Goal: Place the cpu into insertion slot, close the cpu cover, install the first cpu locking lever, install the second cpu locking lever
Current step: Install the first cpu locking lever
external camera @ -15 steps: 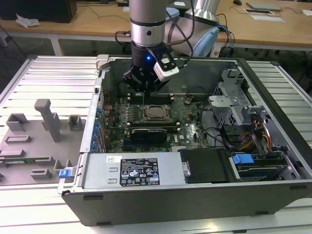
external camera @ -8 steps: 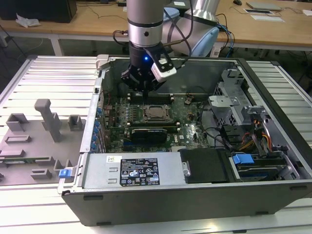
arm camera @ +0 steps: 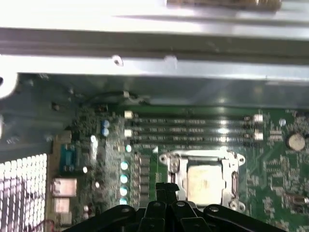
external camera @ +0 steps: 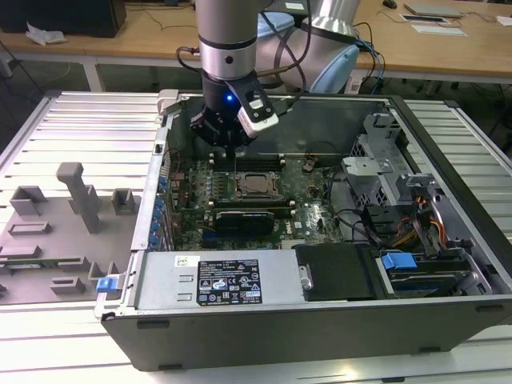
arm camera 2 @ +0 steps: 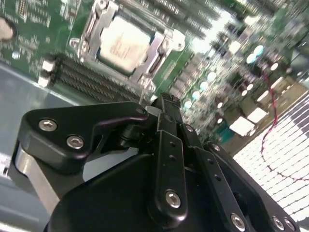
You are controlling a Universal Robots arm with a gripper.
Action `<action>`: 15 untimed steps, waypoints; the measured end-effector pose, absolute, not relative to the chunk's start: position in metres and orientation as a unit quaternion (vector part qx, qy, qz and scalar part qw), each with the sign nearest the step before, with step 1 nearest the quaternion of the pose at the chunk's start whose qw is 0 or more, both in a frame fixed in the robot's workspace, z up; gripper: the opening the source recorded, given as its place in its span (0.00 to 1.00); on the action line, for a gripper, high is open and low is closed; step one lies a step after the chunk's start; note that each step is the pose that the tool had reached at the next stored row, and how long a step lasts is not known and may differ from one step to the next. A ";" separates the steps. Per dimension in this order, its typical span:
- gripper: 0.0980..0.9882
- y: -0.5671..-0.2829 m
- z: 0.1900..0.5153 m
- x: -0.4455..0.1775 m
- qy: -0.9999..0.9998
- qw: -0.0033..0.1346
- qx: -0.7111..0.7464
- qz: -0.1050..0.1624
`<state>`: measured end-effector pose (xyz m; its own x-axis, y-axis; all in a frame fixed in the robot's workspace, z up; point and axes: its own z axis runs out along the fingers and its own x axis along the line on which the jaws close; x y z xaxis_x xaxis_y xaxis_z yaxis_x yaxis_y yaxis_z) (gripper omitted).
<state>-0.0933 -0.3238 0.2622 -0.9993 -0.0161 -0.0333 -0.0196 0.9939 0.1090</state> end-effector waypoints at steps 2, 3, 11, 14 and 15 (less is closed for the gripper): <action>0.01 -0.324 0.262 -0.095 0.997 0.016 -0.009 0.077; 0.01 -0.324 0.262 -0.095 0.996 0.016 -0.008 0.087; 0.01 -0.324 0.259 -0.088 0.991 0.017 -0.008 0.133; 0.01 -0.324 0.258 -0.073 0.991 0.017 -0.008 0.133; 0.01 -0.324 0.257 -0.068 0.991 0.017 -0.008 0.133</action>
<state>-0.0681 -0.3241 0.2574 -0.9993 -0.0106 -0.0354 -0.0196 0.9644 0.2639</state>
